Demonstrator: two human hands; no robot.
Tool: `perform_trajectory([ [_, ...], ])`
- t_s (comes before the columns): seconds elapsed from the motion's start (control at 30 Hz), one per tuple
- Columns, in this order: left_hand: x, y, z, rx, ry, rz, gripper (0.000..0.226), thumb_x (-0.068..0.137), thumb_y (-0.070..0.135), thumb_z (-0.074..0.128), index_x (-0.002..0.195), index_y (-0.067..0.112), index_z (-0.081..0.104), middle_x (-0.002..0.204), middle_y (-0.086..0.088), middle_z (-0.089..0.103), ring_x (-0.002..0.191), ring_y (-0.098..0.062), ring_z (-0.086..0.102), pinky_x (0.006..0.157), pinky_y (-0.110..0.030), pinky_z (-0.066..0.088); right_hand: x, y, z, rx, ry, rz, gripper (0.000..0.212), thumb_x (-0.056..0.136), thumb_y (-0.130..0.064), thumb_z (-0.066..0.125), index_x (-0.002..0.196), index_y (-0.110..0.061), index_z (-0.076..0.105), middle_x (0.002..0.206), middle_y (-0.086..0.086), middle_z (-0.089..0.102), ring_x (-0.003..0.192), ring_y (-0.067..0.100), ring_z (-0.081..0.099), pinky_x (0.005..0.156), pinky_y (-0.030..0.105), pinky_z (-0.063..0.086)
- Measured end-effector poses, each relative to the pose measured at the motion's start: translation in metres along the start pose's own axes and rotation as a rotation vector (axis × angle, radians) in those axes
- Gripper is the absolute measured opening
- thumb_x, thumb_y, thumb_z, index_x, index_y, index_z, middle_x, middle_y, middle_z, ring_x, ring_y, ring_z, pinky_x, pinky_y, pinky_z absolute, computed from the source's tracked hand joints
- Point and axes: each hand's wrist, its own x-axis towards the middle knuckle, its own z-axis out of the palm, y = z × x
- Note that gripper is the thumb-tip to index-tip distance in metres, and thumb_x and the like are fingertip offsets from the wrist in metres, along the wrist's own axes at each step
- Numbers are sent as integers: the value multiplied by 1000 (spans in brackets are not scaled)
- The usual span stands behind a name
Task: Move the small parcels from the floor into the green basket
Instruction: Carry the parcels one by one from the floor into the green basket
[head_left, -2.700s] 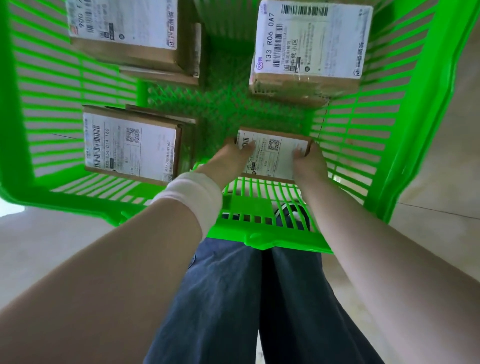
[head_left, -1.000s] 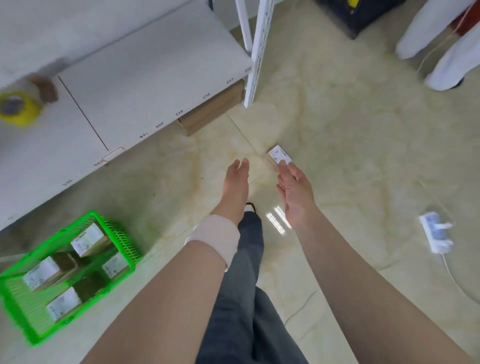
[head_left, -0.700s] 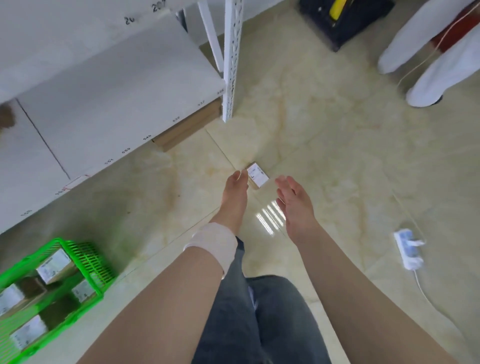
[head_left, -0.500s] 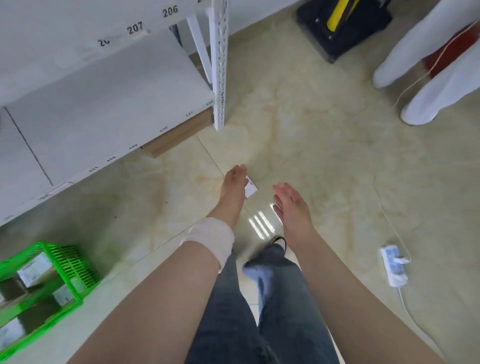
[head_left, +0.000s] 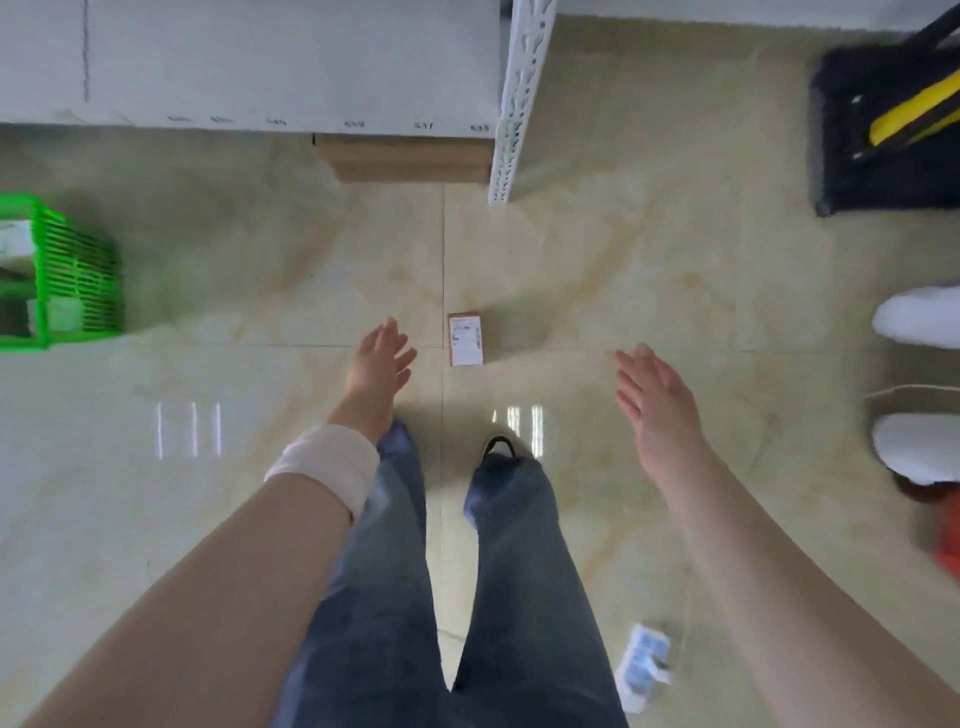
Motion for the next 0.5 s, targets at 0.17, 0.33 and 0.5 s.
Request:
perform_trajectory([
  [0.17,16,-40,-9,38,41,-20,49,98,33,38,141,9,33,144,-10,45,126,-26,50,110,-38,36,38,25,-7,-167,-48,45,38,97,-34,44,129,-15,48,136,9,53,129,22,48,111,36,36],
  [0.33,66,-78,0,124,12,8,59,94,38,43,144,13,24,135,-6,47,131,-27,44,110,-36,32,93,83,24,-297,-156,80,50,94,-39,46,137,-15,43,140,3,50,128,18,48,111,36,35],
  [0.5,182,-158,10,460,-113,83,67,95,30,45,148,23,5,149,-6,39,134,-18,37,96,-23,26,200,183,62,-411,-213,122,55,90,-44,51,139,-21,42,143,0,48,131,15,45,114,40,33],
])
